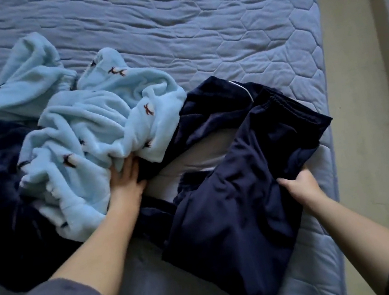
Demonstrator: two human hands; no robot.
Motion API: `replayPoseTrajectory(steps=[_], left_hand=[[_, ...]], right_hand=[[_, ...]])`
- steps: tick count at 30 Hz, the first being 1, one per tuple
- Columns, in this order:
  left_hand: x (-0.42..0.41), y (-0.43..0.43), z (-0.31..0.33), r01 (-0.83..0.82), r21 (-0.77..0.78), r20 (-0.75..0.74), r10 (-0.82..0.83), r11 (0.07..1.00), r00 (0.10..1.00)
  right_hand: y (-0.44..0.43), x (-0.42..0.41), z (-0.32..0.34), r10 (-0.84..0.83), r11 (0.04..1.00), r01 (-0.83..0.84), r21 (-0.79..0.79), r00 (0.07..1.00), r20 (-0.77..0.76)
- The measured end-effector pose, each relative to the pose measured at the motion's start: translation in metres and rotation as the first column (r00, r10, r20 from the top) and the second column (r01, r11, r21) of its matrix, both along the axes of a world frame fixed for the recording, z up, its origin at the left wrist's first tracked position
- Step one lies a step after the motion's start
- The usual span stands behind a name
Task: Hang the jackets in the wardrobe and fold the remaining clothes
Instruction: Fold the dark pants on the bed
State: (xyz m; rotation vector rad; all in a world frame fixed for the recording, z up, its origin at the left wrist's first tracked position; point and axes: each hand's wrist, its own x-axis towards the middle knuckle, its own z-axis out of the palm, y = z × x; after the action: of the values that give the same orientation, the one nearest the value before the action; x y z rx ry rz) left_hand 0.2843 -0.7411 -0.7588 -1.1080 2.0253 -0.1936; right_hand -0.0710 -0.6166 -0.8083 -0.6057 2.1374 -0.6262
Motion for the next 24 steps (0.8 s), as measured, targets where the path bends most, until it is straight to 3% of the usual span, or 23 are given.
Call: replayPoseTrajectory(steps=[4, 7, 14, 20, 24], left_hand=[[-0.022, 0.017, -0.003, 0.092, 0.013, -0.085, -0.090, 0.996, 0.992], [-0.029, 0.048, -0.015, 0.220, 0.143, -0.193, -0.191, 0.965, 0.962], [-0.040, 0.045, -0.012, 0.130, 0.344, -0.098, -0.102, 0.930, 0.990], [-0.017, -0.011, -0.008, -0.258, 0.174, 0.019, 0.259, 0.950, 0.966], [-0.038, 0.013, -0.007, -0.166, 0.106, 0.003, 0.167, 0.980, 0.986]], right_hand=[[0.000, -0.002, 0.003, -0.006, 1.000, 0.006, -0.002, 0.999, 0.032], [0.003, -0.005, 0.003, -0.004, 1.000, 0.005, -0.016, 0.998, 0.063], [0.006, -0.013, 0.005, 0.072, 0.997, -0.071, -0.010, 0.995, 0.066], [0.017, -0.038, 0.005, 0.272, 0.962, -0.272, 0.009, 0.962, 0.010], [0.016, -0.044, 0.007, 0.324, 0.946, -0.323, 0.032, 0.946, -0.027]])
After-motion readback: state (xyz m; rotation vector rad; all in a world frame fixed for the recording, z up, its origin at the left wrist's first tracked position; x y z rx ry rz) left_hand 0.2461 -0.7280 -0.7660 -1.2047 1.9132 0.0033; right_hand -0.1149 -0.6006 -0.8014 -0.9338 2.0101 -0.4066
